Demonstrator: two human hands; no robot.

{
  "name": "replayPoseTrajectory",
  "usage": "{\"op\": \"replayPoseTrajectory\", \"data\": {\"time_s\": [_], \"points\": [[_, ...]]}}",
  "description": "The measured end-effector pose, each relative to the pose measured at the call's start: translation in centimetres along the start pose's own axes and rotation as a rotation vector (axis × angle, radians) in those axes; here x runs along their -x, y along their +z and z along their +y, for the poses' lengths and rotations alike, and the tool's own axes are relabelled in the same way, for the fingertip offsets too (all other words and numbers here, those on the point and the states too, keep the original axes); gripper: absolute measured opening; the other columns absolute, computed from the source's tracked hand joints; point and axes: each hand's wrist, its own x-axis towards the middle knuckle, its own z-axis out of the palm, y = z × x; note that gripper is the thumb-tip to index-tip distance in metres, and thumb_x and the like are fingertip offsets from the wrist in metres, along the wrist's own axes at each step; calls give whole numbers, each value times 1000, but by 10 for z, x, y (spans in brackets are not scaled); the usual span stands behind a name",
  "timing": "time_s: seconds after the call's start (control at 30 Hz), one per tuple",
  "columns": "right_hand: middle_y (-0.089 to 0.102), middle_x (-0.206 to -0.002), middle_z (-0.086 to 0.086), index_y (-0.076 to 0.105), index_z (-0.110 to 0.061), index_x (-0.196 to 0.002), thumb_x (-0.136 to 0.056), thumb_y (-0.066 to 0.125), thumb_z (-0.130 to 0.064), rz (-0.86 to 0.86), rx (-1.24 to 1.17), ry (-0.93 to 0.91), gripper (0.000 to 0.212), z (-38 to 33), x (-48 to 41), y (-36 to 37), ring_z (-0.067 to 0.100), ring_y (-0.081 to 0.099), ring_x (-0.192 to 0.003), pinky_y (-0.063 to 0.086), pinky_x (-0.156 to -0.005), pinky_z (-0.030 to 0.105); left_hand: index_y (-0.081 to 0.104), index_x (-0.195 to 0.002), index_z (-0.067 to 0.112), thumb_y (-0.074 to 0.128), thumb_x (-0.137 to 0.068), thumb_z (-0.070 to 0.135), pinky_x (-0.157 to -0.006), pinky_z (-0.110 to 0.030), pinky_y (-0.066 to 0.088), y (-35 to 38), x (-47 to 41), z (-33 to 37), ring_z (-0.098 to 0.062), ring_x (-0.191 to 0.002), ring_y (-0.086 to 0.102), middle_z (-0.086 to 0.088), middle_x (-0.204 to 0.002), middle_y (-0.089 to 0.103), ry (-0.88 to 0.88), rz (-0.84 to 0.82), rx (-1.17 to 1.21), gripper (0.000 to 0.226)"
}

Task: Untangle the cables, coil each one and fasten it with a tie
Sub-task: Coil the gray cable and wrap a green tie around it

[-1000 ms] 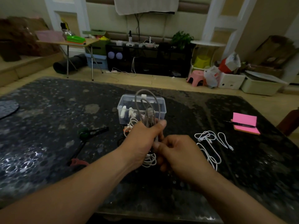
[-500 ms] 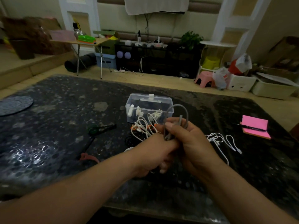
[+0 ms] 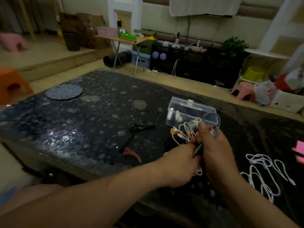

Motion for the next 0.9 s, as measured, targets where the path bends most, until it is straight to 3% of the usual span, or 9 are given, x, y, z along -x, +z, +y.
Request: {"op": "replayPoseTrajectory", "data": {"time_s": [0.07,0.17,0.23,0.3,0.4,0.5,0.57,0.63,0.9], "points": [[70,-78,5,65,-19,-86,-105,54,-51,5,-46,43,38,-7,-2,13,21,70,-79,52,-76,42,67,-125,14,46,-112,24,-78,-19,51,-10,2,-1,-15,-90,69,-9,-121,72,39,16,-84,27],[66,-63,-7,61,-24,-83,-105,57,-48,-23,-161,146,32,-22,-14,42,15,65,-72,50,-72,40,66,-121,14,44,-112,34,-88,-40,56,-37,2,-5,-29,-101,70,-12,-116,73,25,95,-183,31],[63,-58,-7,60,-21,-79,-103,62,-45,-68,-193,161,35,-29,-29,64,16,64,-70,52,-76,43,66,-112,16,44,-111,40,-76,-44,58,-62,-1,-12,-27,-86,70,-10,-99,74,26,160,-241,33],[69,-64,-6,64,-18,-84,-101,64,-49,-168,-212,121,35,-35,-43,86,17,68,-71,55,-79,44,66,-100,14,44,-112,39,-59,-35,50,-92,-3,-19,-17,-65,63,-3,-77,67,21,215,-298,35],[80,-98,0,67,-20,-115,-94,50,-70,-378,-204,148,57,-28,-59,108,16,76,-91,60,-85,38,63,-85,16,49,-111,38,-48,-28,37,-145,0,-35,-11,-47,49,5,-56,56,-71,399,-62,37],[76,-114,1,70,-24,-117,-102,50,-65,-405,161,120,48,3,-77,121,21,72,-107,56,-98,45,58,-88,16,49,-111,36,-43,-23,36,-192,12,-49,-11,-45,45,1,-63,52,-144,637,236,32],[75,-115,-1,73,-25,-111,-105,58,-44,-410,556,-46,25,25,-91,127,21,70,-111,53,-97,37,55,-90,16,47,-112,37,-41,-22,33,-211,19,-53,-12,-45,40,-1,-65,48,-146,735,346,32],[73,-123,0,74,-24,-119,-106,59,-30,-454,782,-146,21,37,-100,136,19,66,-115,46,-92,30,52,-85,17,46,-112,38,-41,-21,31,-219,22,-56,-13,-43,38,-2,-64,46,-128,782,374,35],[72,-130,2,73,-23,-125,-104,61,-31,-549,1014,-174,25,42,-129,185,23,65,-118,47,-95,33,53,-87,17,48,-111,41,-46,-28,34,-216,11,-52,-16,-49,40,-2,-65,48,-106,744,387,34]]}}
